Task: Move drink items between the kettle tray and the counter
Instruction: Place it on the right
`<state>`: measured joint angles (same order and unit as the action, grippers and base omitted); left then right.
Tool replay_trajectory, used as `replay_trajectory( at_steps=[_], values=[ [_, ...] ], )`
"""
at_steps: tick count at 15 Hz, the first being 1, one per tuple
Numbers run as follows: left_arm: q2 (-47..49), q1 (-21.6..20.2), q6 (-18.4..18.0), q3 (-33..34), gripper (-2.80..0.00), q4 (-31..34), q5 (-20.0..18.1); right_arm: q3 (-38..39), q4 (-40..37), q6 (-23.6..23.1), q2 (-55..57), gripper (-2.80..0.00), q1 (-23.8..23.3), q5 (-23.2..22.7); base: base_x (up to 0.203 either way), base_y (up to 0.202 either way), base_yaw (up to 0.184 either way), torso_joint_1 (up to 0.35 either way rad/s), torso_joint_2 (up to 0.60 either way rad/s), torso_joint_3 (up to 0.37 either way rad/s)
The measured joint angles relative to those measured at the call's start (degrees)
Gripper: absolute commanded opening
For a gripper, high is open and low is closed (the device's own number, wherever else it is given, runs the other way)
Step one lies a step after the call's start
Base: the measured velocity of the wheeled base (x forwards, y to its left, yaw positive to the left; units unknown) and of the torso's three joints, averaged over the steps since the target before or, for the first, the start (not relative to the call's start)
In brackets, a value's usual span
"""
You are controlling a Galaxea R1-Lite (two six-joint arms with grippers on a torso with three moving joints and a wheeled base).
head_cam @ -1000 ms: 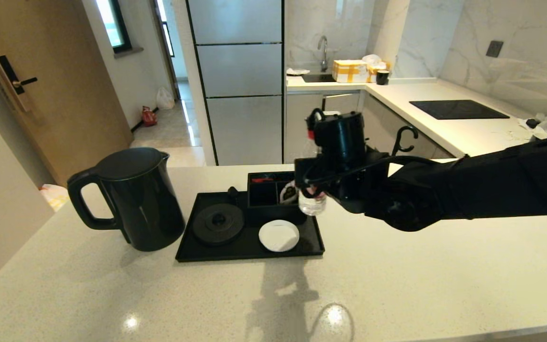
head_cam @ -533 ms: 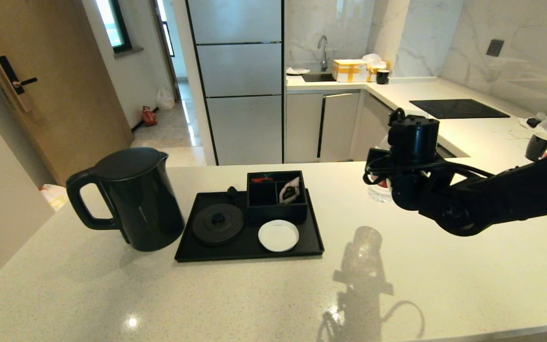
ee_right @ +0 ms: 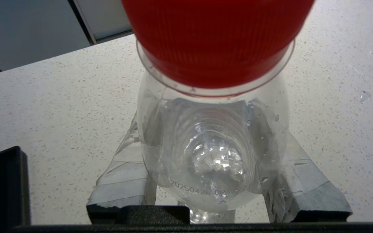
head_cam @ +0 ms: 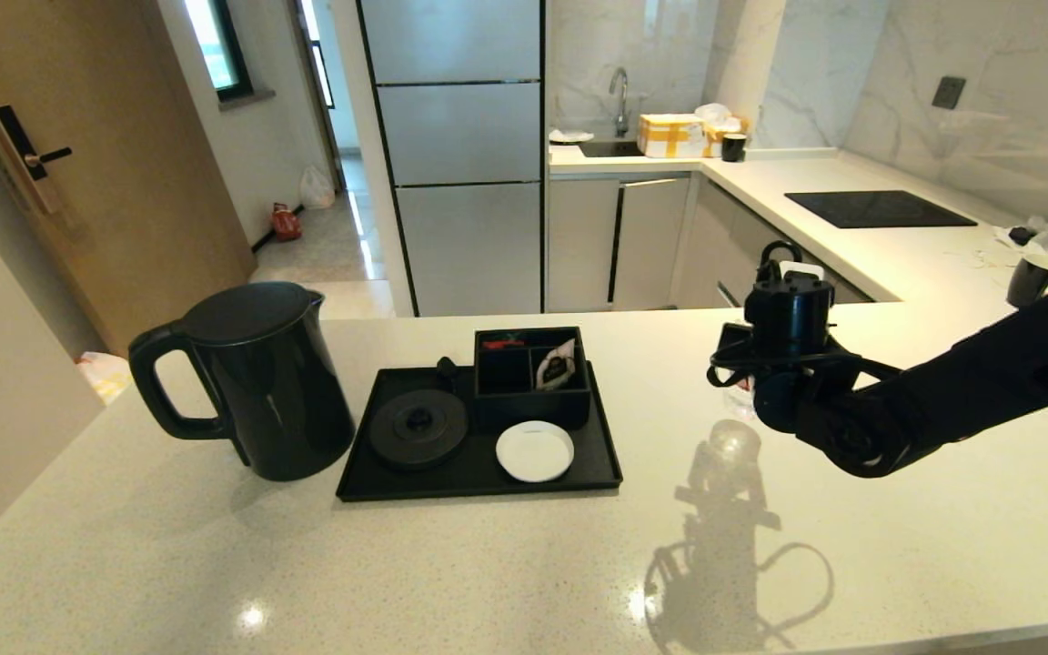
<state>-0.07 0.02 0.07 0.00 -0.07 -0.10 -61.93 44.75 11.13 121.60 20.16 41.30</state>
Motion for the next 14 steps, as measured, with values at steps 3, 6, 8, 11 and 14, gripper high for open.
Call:
replay_trajectory(
  at_steps=[3,6,8,11,14],
  values=[
    [0.0,0.0,0.0,0.0,-2.80,0.0,0.0,0.8,-0.4,1.0,1.0,-2.80,-0.3,0.1,0.000,0.000,0.000,0.000,0.00,0.000],
    [0.0,0.0,0.0,0.0,-2.80,0.0,0.0,1.2,-0.6,1.0,1.4,-2.80,-0.2,-0.1,0.000,0.000,0.000,0.000,0.00,0.000],
    [0.0,0.0,0.0,0.0,-2.80,0.0,0.0,1.4,-0.7,1.2,1.7,-2.80,-0.3,-0.4,0.000,0.000,0.000,0.000,0.00,0.000],
    [0.0,0.0,0.0,0.0,-2.80,0.0,0.0,1.7,-0.8,2.3,2.4,-2.80,-0.2,-0.6,0.000,0.000,0.000,0.000,0.00,0.000],
    [0.0,0.0,0.0,0.0,-2.80,0.0,0.0,2.0,-0.8,2.9,2.8,-2.80,-0.3,-0.6,0.000,0.000,0.000,0.000,0.00,0.000]
  ],
)
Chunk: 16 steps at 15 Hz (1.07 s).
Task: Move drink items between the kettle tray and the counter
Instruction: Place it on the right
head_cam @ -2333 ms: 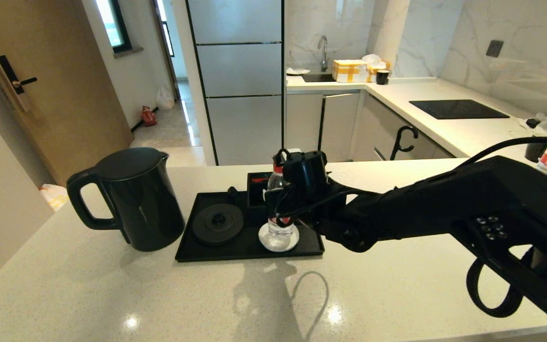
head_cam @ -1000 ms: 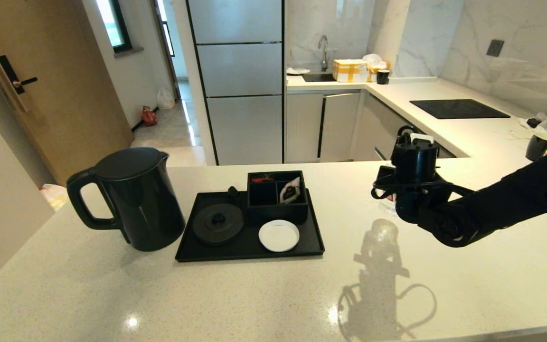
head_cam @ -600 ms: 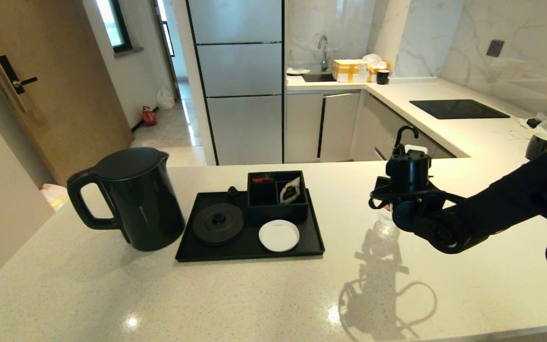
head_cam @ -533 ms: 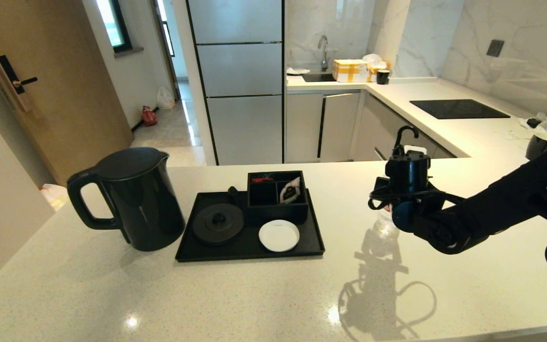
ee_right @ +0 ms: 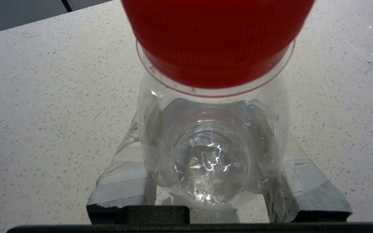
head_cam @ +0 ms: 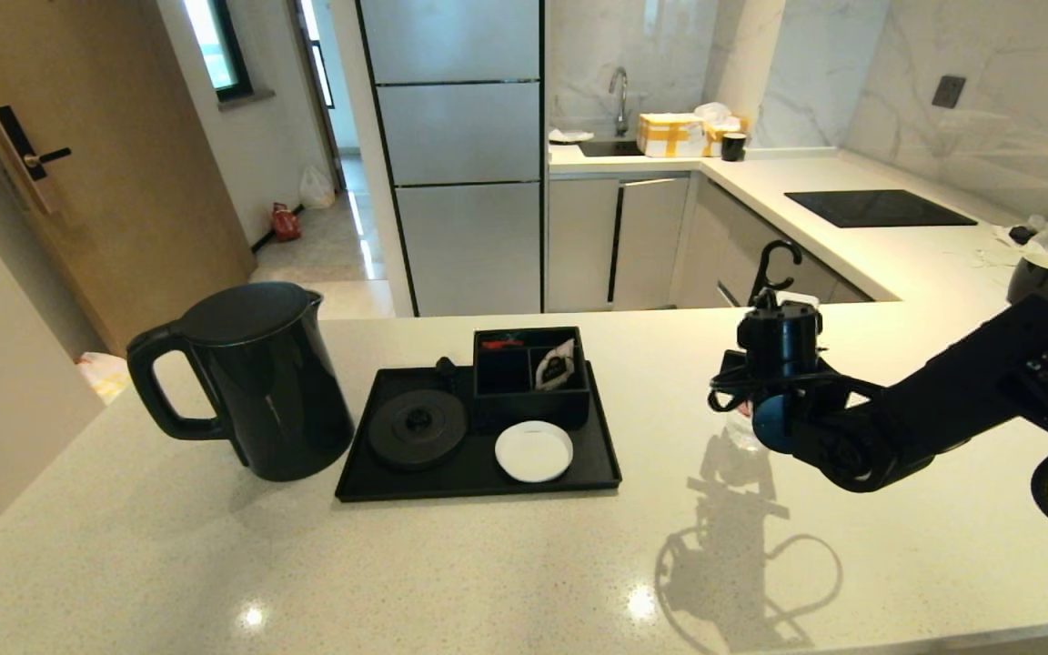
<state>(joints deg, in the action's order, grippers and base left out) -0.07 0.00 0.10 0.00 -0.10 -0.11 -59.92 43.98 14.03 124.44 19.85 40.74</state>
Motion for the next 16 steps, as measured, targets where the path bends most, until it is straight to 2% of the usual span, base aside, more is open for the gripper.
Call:
replay_trajectory(
  at_steps=[9,10,16],
  values=[
    [0.0,0.0,0.0,0.0,-2.80,0.0,0.0,0.2,0.0,0.1,0.2,-2.80,-0.5,0.0,0.000,0.000,0.000,0.000,0.00,0.000],
    [0.0,0.0,0.0,0.0,-2.80,0.0,0.0,0.3,-0.2,0.1,0.2,0.00,-0.6,0.0,0.000,0.000,0.000,0.000,0.00,0.000],
    [0.0,0.0,0.0,0.0,-2.80,0.0,0.0,0.4,-0.5,0.3,0.3,0.00,-0.8,0.0,0.000,0.000,0.000,0.000,0.00,0.000]
  ],
)
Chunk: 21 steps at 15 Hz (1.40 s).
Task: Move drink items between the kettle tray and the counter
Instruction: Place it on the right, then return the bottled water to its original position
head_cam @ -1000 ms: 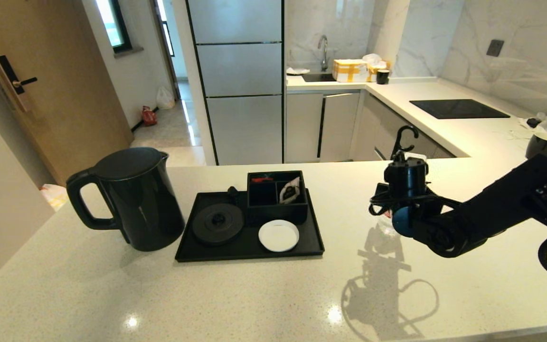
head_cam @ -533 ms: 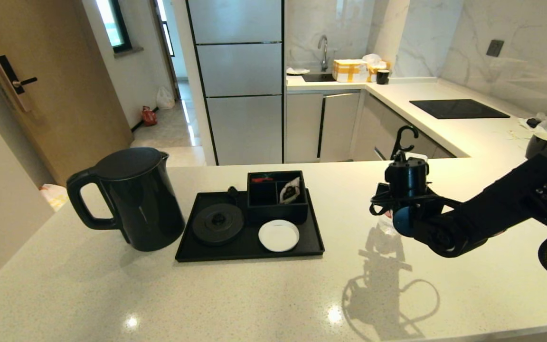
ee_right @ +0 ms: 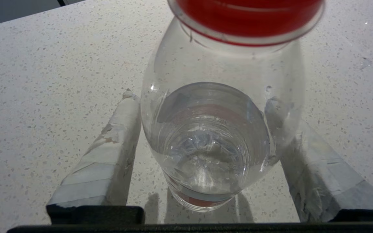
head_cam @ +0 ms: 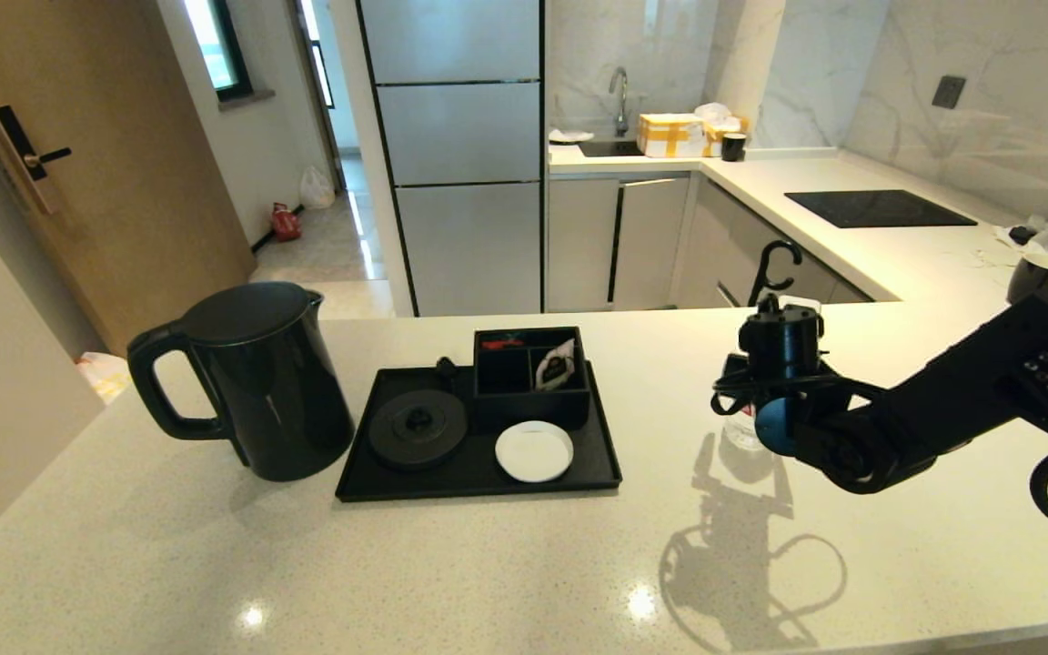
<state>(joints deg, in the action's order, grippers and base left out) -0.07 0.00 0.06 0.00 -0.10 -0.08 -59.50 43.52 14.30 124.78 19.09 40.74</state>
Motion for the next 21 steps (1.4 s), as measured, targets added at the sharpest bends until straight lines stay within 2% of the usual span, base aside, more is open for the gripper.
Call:
replay_trajectory(
  at_steps=[5,10,14,15,18,21],
  values=[
    [0.0,0.0,0.0,0.0,-2.80,0.0,0.0,3.3,0.0,0.0,-2.9,0.00,0.1,-0.6,0.000,0.000,0.000,0.000,0.00,0.000],
    [0.0,0.0,0.0,0.0,-2.80,0.0,0.0,9.7,-0.1,0.1,-9.0,0.00,0.4,-5.2,0.000,0.000,0.000,0.000,0.00,0.000],
    [0.0,0.0,0.0,0.0,-2.80,0.0,0.0,18.1,-0.7,0.1,-17.3,0.00,0.9,-11.5,0.000,0.000,0.000,0.000,0.00,0.000],
    [0.0,0.0,0.0,0.0,-2.80,0.0,0.0,19.3,-1.7,0.0,-19.7,-2.80,0.9,-12.5,0.000,0.000,0.000,0.000,0.00,0.000],
    [0.0,0.0,0.0,0.0,-2.80,0.0,0.0,21.0,-8.0,0.2,-27.9,-2.80,1.0,-15.2,0.000,0.000,0.000,0.000,0.00,0.000],
    [0.0,0.0,0.0,0.0,-2.80,0.0,0.0,21.3,-16.4,0.9,-36.8,-2.80,0.6,-15.8,0.000,0.000,0.000,0.000,0.00,0.000]
  ],
)
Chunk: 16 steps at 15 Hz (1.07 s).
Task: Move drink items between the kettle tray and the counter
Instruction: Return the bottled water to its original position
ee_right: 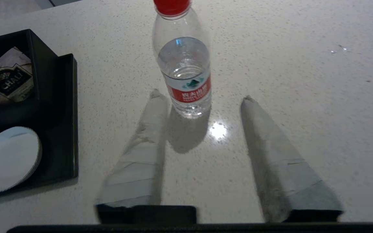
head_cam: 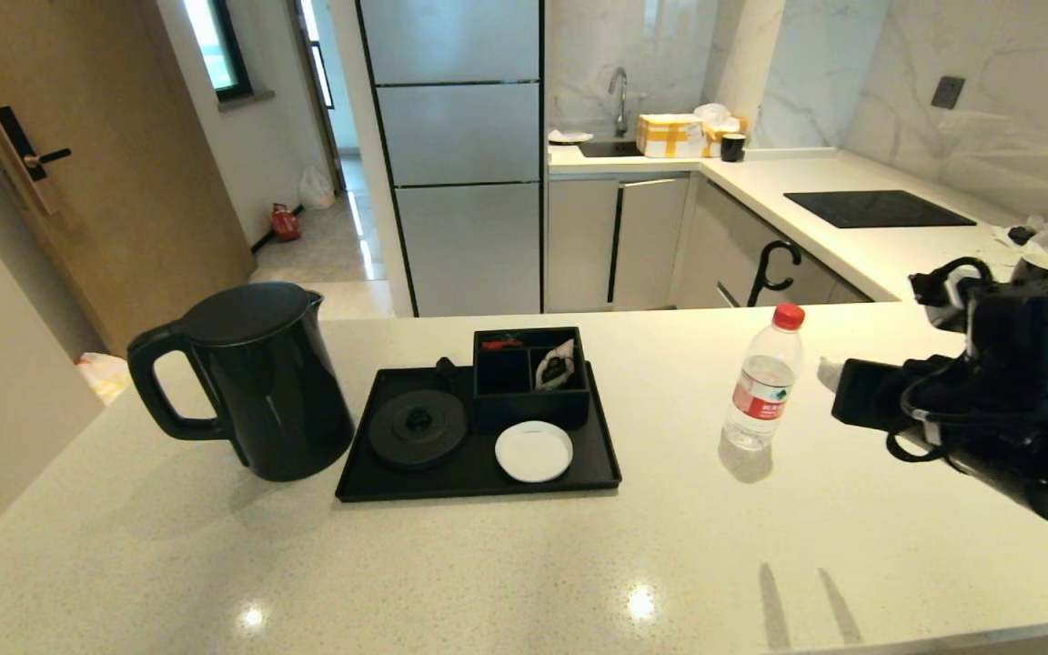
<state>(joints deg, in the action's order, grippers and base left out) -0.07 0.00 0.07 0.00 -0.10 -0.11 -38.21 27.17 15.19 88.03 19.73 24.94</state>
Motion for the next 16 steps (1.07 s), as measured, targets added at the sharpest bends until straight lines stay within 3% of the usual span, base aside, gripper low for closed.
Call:
replay_trajectory(
  at_steps=[2,6,8,10,13,16],
  values=[
    [0.0,0.0,0.0,0.0,-2.80,0.0,0.0,-0.5,-7.5,1.8,-6.1,-2.80,-0.6,1.4,0.000,0.000,0.000,0.000,0.00,0.000],
    [0.0,0.0,0.0,0.0,-2.80,0.0,0.0,-2.5,-21.2,3.3,-20.4,-2.80,-1.6,11.1,0.000,0.000,0.000,0.000,0.00,0.000],
    [0.0,0.0,0.0,0.0,-2.80,0.0,0.0,-2.3,-25.1,3.1,-28.8,-2.80,-2.1,9.9,0.000,0.000,0.000,0.000,0.00,0.000],
    [0.0,0.0,0.0,0.0,-2.80,0.0,0.0,-0.8,-26.9,1.8,-37.7,-2.80,-4.1,4.2,0.000,0.000,0.000,0.000,0.00,0.000],
    [0.0,0.0,0.0,0.0,-2.80,0.0,0.0,1.1,-31.0,-2.3,-50.1,-2.80,-10.6,-10.5,0.000,0.000,0.000,0.000,0.00,0.000],
    [0.0,0.0,0.0,0.0,-2.80,0.0,0.0,-1.7,-43.2,-4.2,-60.3,-2.80,-16.7,-25.8,0.000,0.000,0.000,0.000,0.00,0.000]
  ],
)
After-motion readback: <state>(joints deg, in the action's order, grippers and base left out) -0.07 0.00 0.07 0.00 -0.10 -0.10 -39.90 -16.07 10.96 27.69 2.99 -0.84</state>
